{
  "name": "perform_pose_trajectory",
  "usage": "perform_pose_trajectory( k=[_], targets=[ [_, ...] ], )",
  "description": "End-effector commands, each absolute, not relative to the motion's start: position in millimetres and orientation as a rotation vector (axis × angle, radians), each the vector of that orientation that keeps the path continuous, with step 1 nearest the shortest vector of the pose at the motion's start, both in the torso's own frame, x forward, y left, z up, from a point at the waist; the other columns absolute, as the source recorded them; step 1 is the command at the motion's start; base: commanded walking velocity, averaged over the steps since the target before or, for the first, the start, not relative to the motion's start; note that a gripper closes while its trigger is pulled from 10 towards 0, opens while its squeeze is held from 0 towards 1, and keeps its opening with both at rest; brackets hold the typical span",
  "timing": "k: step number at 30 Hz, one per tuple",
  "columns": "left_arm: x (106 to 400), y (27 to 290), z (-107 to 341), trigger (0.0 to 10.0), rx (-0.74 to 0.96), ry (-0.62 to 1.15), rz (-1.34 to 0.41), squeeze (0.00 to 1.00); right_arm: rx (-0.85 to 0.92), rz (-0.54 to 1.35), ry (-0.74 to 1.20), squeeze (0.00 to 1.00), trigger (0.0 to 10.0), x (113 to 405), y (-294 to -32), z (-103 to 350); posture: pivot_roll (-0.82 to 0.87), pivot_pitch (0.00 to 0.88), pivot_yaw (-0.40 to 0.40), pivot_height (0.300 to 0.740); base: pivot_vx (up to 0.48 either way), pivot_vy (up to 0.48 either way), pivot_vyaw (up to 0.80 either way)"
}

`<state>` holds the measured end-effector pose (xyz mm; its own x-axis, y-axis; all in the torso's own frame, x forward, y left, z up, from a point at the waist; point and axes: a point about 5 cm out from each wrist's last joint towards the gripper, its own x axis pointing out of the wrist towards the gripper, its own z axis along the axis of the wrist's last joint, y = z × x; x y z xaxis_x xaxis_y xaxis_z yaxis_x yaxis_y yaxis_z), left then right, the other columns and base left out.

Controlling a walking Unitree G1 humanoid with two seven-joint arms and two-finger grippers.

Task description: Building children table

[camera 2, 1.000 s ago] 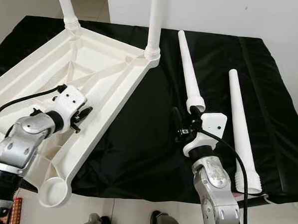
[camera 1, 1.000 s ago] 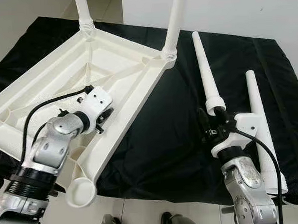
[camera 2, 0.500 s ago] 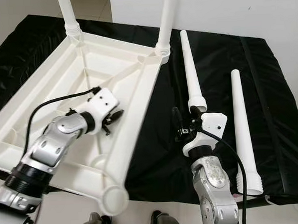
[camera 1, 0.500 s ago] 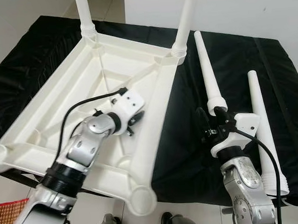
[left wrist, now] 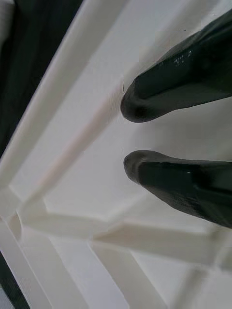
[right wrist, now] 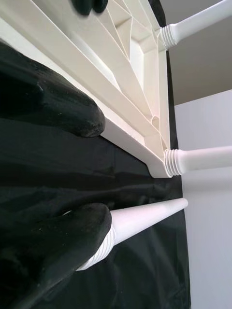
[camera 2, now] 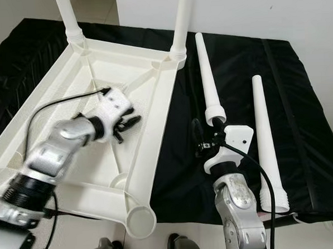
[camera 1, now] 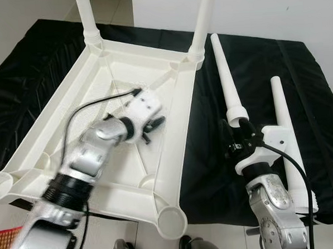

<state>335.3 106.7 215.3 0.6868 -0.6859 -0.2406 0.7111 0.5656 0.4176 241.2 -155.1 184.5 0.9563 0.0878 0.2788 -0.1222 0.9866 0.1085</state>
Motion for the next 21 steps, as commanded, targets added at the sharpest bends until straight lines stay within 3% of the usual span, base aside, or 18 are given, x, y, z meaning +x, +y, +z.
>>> perform_pose_trajectory(
  k=[1, 10, 21],
  targets=[
    [331, 106, 211, 10.0, 0.496, 0.080, -0.875, 0.00, 0.127, 0.103, -0.263, 0.00, 10.0, 241, -155, 182, 0.00, 0.192, -0.021, 0.740, 0.000, 0.000, 0.00],
    [306, 131, 206, 10.0, 0.529, 0.151, -1.004, 0.00, 0.127, 0.105, -0.263, 0.00, 10.0, 240, -155, 181, 0.01, 0.191, -0.016, 0.740, 0.000, 0.000, 0.00],
    [293, 168, 209, 10.0, 0.540, 0.221, -0.994, 0.00, 0.127, 0.102, -0.261, 0.00, 10.0, 238, -155, 180, 0.01, 0.197, -0.012, 0.740, 0.000, 0.000, 0.00]
  ],
)
